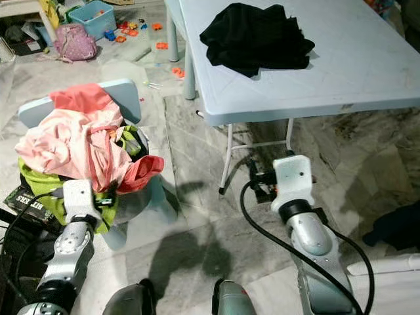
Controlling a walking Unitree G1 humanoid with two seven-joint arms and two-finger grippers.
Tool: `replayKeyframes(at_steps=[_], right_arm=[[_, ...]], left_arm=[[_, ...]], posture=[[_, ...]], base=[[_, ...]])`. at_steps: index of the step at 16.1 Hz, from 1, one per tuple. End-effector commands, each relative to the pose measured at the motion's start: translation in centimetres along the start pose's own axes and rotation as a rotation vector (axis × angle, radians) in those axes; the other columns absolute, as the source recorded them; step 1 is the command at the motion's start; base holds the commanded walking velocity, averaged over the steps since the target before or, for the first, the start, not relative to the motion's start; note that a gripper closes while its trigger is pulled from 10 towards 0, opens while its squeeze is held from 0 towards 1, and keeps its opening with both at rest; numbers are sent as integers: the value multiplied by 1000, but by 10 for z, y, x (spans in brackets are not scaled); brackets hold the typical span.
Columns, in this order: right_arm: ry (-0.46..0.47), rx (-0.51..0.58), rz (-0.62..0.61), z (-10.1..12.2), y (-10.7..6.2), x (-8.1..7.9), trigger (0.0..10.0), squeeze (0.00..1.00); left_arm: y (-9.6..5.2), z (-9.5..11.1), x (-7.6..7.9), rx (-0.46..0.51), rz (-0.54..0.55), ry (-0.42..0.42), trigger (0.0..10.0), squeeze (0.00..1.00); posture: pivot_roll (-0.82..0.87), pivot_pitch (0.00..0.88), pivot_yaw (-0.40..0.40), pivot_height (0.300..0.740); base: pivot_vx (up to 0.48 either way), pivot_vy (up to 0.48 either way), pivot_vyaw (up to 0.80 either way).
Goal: Hang hanger
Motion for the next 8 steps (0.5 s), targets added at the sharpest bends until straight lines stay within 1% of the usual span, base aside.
replayKeyframes(at_steps=[1, 2, 4, 8], right_arm=[[-8, -10, 0, -2, 0, 2, 10000, 0], [-9, -9, -2, -1, 1, 2, 10000, 0], [-12, -3, -1, 1, 2, 2, 10000, 0], [-23, 0, 0, 3, 1, 3, 10000, 0]], left_arm=[[-4, -10, -4, -26, 12, -13, 10000, 0], [-5, -18, -1, -50, -9, -38, 10000, 0], [-2, -18, 8, -53, -48, -64, 10000, 0], [6, -20, 23, -80, -79, -93, 10000, 0]], posture=[[-175, 172, -59, 740], [-175, 172, -59, 740], [-187, 175, -63, 740], [-208, 180, -61, 740]], base=[[0, 0, 0], [0, 0, 0], [0, 0, 0], [0, 0, 0]])
Point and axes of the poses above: a point about 5 cm out from each wrist's last joint towards the gripper, its own y axis pointing out of the wrist towards the gripper, its own z axis along the axis of the wrist's last joint, x = y × z, the point moved 5 cm from there along y, pointing out of the wrist towards the gripper, and after that the axes turned 11 degrees about -y, right-handed, at the moved point
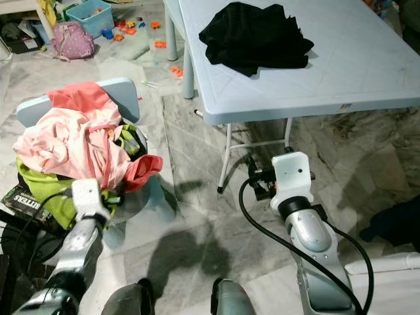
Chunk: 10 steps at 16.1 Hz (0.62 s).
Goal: Hang hanger
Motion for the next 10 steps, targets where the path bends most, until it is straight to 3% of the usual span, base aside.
replayKeyframes(at_steps=[1, 2, 3, 5, 10], right_arm=[[-11, -8, 2, 0, -3, 2, 10000, 0], [-14, -9, 1, -1, -4, 2, 10000, 0], [-16, -9, 3, 0, -4, 2, 10000, 0], [-22, -4, 3, 1, -4, 3, 10000, 0], [-30, -7, 3, 0, -3, 1, 10000, 0]], left_arm=[[-2, -8, -3, -26, 15, -16, 10000, 0], [-1, -9, -4, -30, 23, -23, 4549, 0], [0, -11, -9, -46, 43, -49, 0, 0], [-1, -13, -16, -60, 75, -70, 0, 0], [0, -14, -15, -59, 76, -73, 0, 0]], posture=[[-208, 180, -61, 740], [-208, 180, -61, 740], [-217, 183, -62, 740], [-220, 183, -62, 740], [-219, 181, -62, 740]], base=[[0, 0, 0], [0, 0, 0], [0, 0, 0], [0, 0, 0], [0, 0, 0]])
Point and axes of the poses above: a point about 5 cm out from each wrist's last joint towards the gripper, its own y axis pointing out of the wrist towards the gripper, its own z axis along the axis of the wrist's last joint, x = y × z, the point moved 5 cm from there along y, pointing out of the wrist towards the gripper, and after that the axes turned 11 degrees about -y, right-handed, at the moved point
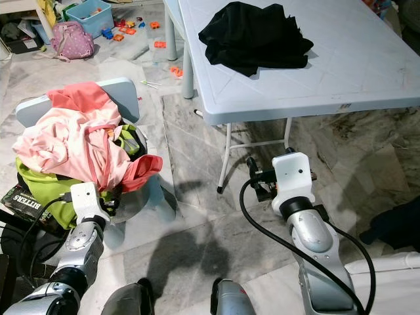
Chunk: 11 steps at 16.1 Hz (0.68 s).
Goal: Hang hanger
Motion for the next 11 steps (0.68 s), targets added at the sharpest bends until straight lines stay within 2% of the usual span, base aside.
replayKeyframes(at_steps=[1, 7, 11], right_arm=[[-9, 8, 6, 3, -2, -1, 10000, 0], [-26, 6, 2, 2, -3, 1, 10000, 0], [-27, 8, 5, 2, -3, 0, 10000, 0]], left_arm=[[0, -2, -3, -7, 15, -20, 0, 0], [9, 10, 5, 5, 13, -41, 0, 0], [11, 14, 5, 16, 20, -43, 0, 0]], posture=[[-219, 181, -62, 740], [-226, 180, -63, 740], [-228, 178, -62, 740]], base=[[0, 0, 0], [0, 0, 0], [0, 0, 0]])
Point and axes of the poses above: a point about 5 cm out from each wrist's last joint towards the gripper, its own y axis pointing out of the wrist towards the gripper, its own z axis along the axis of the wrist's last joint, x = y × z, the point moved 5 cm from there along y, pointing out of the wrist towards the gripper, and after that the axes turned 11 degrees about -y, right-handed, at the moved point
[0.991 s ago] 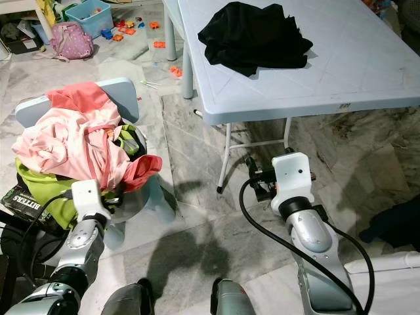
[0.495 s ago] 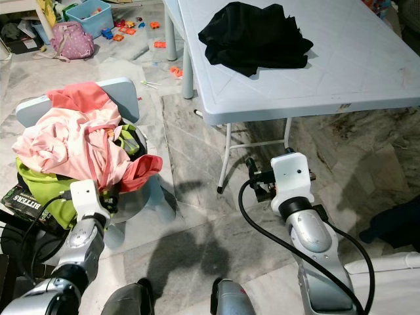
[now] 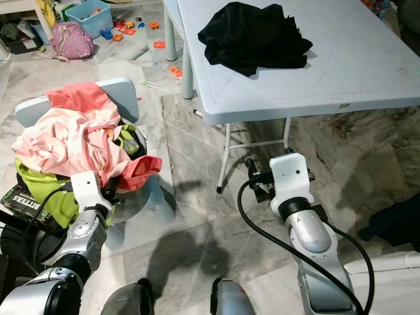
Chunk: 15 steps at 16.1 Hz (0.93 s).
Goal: Hang hanger
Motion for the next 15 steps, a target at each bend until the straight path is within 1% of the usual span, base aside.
replayKeyframes(at_steps=[1, 6, 8, 11, 12, 13, 14, 15], right_arm=[[-11, 9, -2, 2, -3, 2, 10000, 0], [-11, 8, 2, 1, -2, 1, 10000, 0], [-7, 8, 1, 0, 0, 0, 10000, 0], [5, 11, 4, 0, 3, -4, 10000, 0], [18, 18, 9, 0, 6, -9, 10000, 0], [27, 21, 10, 0, 8, -11, 10000, 0], [39, 26, 12, -1, 12, -13, 10000, 0], [49, 32, 10, 0, 14, -15, 10000, 0]], left_arm=[[-1, -3, -4, -10, 16, 2, 0, 0], [-1, -4, -5, -11, 21, 6, 0, 0], [0, 6, -7, 24, 21, 38, 0, 0], [2, 13, -8, 48, 18, 64, 0, 0], [4, 20, -9, 63, 19, 94, 0, 0], [5, 26, -8, 83, 15, 146, 0, 0], [7, 38, -5, 131, 6, 241, 0, 0], [6, 44, 0, 160, -17, 286, 0, 0]], posture=[[-227, 178, -62, 740], [-226, 172, -60, 740], [-208, 161, -52, 740], [-182, 146, -46, 740], [-160, 134, -38, 740], [-140, 121, -31, 740], [-122, 112, -24, 740], [-110, 106, -17, 740]], base=[[0, 0, 0], [0, 0, 0], [0, 0, 0], [0, 0, 0], [0, 0, 0], [0, 0, 0], [0, 0, 0], [0, 0, 0]])
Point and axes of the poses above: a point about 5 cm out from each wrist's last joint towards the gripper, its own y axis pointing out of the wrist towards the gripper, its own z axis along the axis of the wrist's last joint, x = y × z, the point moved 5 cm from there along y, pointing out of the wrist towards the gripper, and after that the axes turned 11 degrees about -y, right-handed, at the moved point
